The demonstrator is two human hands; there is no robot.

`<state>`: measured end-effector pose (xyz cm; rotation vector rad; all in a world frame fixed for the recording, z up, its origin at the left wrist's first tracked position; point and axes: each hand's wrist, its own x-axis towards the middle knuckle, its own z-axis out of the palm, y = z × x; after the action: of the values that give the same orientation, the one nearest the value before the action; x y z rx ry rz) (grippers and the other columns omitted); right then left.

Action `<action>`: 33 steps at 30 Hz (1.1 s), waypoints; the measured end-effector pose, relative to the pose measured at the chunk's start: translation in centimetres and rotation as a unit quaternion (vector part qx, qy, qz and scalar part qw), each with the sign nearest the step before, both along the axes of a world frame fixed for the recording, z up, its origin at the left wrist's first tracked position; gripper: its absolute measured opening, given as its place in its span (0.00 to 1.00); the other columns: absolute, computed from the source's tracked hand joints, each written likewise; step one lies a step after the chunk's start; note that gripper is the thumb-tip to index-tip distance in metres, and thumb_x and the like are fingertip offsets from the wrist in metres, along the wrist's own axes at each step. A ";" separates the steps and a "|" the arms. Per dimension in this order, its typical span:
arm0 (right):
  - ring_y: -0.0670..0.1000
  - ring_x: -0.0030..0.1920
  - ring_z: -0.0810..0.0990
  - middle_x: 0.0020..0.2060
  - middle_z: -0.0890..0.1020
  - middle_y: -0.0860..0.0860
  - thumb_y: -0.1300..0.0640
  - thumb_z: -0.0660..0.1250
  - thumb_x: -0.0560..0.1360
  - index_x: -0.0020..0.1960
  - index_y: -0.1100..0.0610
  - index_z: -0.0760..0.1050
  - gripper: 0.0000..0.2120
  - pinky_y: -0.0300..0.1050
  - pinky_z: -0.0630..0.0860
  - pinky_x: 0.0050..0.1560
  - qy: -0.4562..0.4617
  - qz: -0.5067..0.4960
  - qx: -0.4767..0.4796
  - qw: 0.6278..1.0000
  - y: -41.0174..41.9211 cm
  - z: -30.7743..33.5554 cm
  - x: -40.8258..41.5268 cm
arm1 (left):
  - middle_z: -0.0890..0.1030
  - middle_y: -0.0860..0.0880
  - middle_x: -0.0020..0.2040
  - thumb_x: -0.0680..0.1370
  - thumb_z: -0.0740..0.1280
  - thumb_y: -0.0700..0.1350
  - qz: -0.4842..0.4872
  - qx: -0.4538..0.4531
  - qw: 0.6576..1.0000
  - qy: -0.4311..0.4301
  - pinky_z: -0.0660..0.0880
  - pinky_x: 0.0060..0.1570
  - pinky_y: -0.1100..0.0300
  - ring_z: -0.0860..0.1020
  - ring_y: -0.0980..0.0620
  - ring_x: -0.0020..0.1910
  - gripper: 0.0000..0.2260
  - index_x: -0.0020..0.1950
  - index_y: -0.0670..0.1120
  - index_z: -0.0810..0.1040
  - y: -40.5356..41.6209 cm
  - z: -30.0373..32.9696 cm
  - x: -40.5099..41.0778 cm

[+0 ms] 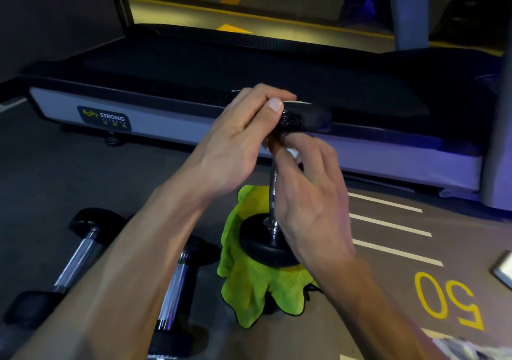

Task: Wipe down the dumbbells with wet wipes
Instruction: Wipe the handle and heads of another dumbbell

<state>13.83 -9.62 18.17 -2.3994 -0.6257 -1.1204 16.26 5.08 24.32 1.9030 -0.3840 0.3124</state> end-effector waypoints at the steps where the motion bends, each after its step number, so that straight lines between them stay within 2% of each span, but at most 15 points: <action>1: 0.55 0.62 0.74 0.63 0.76 0.51 0.64 0.65 0.80 0.66 0.59 0.79 0.15 0.53 0.77 0.57 -0.002 0.002 0.018 1.000 -0.4 0.0 0.0 | 0.78 0.53 0.61 0.85 0.55 0.55 -0.001 0.000 1.000 0.000 0.70 0.70 0.55 0.76 0.57 0.65 0.14 0.63 0.59 0.79 0.0 0.0 0.0; 3: 0.54 0.60 0.75 0.61 0.75 0.49 0.63 0.65 0.81 0.65 0.57 0.80 0.14 0.47 0.76 0.59 0.001 0.016 0.059 0.998 -1.1 0.0 -0.1 | 0.79 0.52 0.61 0.85 0.56 0.55 0.000 -0.002 1.000 -0.005 0.70 0.68 0.58 0.76 0.57 0.64 0.14 0.63 0.58 0.79 0.0 0.0 -0.2; 7: 0.51 0.58 0.78 0.57 0.80 0.52 0.63 0.66 0.81 0.63 0.60 0.81 0.12 0.34 0.69 0.63 0.019 0.031 0.112 0.993 -1.5 0.4 -0.2 | 0.79 0.52 0.61 0.85 0.56 0.54 0.004 -0.014 1.000 -0.003 0.70 0.64 0.61 0.76 0.59 0.61 0.15 0.64 0.55 0.80 -0.1 -0.2 -0.2; 9: 0.48 0.56 0.79 0.55 0.81 0.51 0.62 0.66 0.82 0.62 0.61 0.82 0.11 0.34 0.72 0.61 0.028 0.026 0.147 0.988 -2.0 0.6 0.1 | 0.79 0.53 0.60 0.84 0.56 0.54 0.004 -0.025 1.000 -0.001 0.69 0.60 0.64 0.76 0.62 0.58 0.14 0.63 0.57 0.80 0.1 -0.3 -0.2; 11: 0.45 0.53 0.80 0.54 0.82 0.51 0.65 0.68 0.81 0.60 0.62 0.83 0.10 0.36 0.76 0.58 0.032 0.028 0.172 0.984 -2.4 0.9 0.4 | 0.78 0.54 0.59 0.84 0.56 0.54 0.003 -0.033 0.999 -0.004 0.68 0.58 0.66 0.75 0.63 0.56 0.14 0.62 0.58 0.79 0.1 -0.3 -0.4; 14: 0.44 0.50 0.81 0.51 0.83 0.51 0.67 0.69 0.80 0.57 0.62 0.84 0.08 0.36 0.78 0.54 0.023 0.033 0.203 0.978 -2.1 1.4 0.3 | 0.78 0.52 0.59 0.84 0.56 0.53 0.001 -0.028 1.000 -0.010 0.69 0.60 0.67 0.75 0.62 0.58 0.16 0.65 0.54 0.80 -0.2 -0.3 -0.5; 16: 0.44 0.52 0.82 0.52 0.83 0.51 0.66 0.70 0.80 0.58 0.62 0.84 0.08 0.39 0.80 0.54 0.026 0.054 0.210 0.976 -1.7 1.3 0.0 | 0.78 0.53 0.59 0.85 0.56 0.53 0.001 -0.023 1.000 -0.013 0.69 0.59 0.68 0.75 0.63 0.57 0.16 0.65 0.52 0.80 -0.1 -0.3 -0.5; 19: 0.46 0.54 0.83 0.54 0.84 0.51 0.65 0.70 0.80 0.59 0.62 0.84 0.09 0.43 0.80 0.56 0.037 0.092 0.180 0.979 -1.6 1.0 0.0 | 0.78 0.52 0.61 0.85 0.56 0.54 0.003 -0.024 1.000 0.000 0.68 0.58 0.68 0.75 0.63 0.59 0.16 0.65 0.55 0.79 0.5 -0.3 -0.3; 21: 0.46 0.53 0.83 0.53 0.84 0.51 0.65 0.71 0.79 0.59 0.62 0.84 0.09 0.38 0.78 0.58 0.045 0.091 0.146 0.984 -2.1 0.5 -0.1 | 0.78 0.50 0.63 0.85 0.55 0.54 0.005 -0.022 1.000 0.005 0.68 0.58 0.68 0.75 0.63 0.59 0.15 0.65 0.56 0.79 0.6 -0.4 -0.2; 23: 0.46 0.49 0.83 0.50 0.84 0.51 0.63 0.72 0.79 0.58 0.60 0.84 0.08 0.34 0.76 0.54 0.063 0.073 0.089 0.991 -3.2 -0.7 -0.7 | 0.78 0.50 0.63 0.85 0.55 0.55 0.006 -0.023 1.000 0.005 0.68 0.58 0.68 0.75 0.63 0.59 0.14 0.64 0.58 0.79 0.6 -0.4 -0.2; 26: 0.47 0.46 0.82 0.49 0.84 0.50 0.60 0.71 0.79 0.57 0.58 0.85 0.08 0.39 0.78 0.49 0.099 0.077 0.039 0.991 -4.6 -2.2 -2.1 | 0.78 0.52 0.62 0.85 0.56 0.54 0.002 -0.026 1.000 0.004 0.69 0.60 0.68 0.75 0.63 0.60 0.13 0.63 0.60 0.78 0.5 -0.4 -0.4; 30: 0.45 0.50 0.80 0.50 0.84 0.50 0.61 0.72 0.79 0.56 0.58 0.85 0.07 0.27 0.71 0.56 0.049 0.071 0.043 0.995 -4.2 0.8 -0.8 | 0.78 0.50 0.61 0.85 0.56 0.53 0.000 -0.022 1.000 -0.008 0.69 0.66 0.63 0.76 0.59 0.62 0.13 0.63 0.57 0.79 -0.1 -0.2 -0.6; 33: 0.48 0.51 0.82 0.51 0.85 0.51 0.61 0.73 0.78 0.56 0.59 0.85 0.07 0.36 0.76 0.55 0.011 0.075 0.050 0.996 -3.1 2.7 0.2 | 0.77 0.50 0.61 0.85 0.56 0.54 -0.001 -0.019 1.000 -0.003 0.71 0.67 0.59 0.76 0.58 0.62 0.14 0.63 0.58 0.79 -0.1 -0.2 -0.8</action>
<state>14.03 -12.73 20.84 -2.2380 -0.7126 -1.0355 15.46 5.01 24.09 1.8649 -0.3813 0.3221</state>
